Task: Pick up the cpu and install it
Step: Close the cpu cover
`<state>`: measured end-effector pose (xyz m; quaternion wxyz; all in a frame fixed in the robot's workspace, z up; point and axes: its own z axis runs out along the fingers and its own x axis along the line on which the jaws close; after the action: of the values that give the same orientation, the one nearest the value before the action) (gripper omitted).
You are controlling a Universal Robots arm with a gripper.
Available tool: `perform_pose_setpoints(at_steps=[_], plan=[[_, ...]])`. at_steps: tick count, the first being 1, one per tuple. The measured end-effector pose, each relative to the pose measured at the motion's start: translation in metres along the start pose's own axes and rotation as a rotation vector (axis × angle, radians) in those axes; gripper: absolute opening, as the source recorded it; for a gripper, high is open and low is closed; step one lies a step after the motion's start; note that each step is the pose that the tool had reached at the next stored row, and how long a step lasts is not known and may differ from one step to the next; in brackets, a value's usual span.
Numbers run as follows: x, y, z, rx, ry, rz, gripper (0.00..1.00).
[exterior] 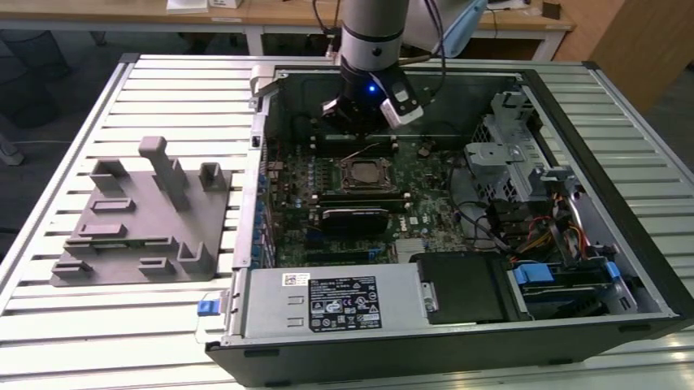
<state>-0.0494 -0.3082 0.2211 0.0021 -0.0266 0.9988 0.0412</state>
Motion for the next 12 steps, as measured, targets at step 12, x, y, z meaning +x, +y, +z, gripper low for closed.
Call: perform_pose_setpoints(at_steps=[12], plan=[[-0.0135, 0.0004, 0.0033, 0.0007, 0.0001, -0.001, 0.11]])
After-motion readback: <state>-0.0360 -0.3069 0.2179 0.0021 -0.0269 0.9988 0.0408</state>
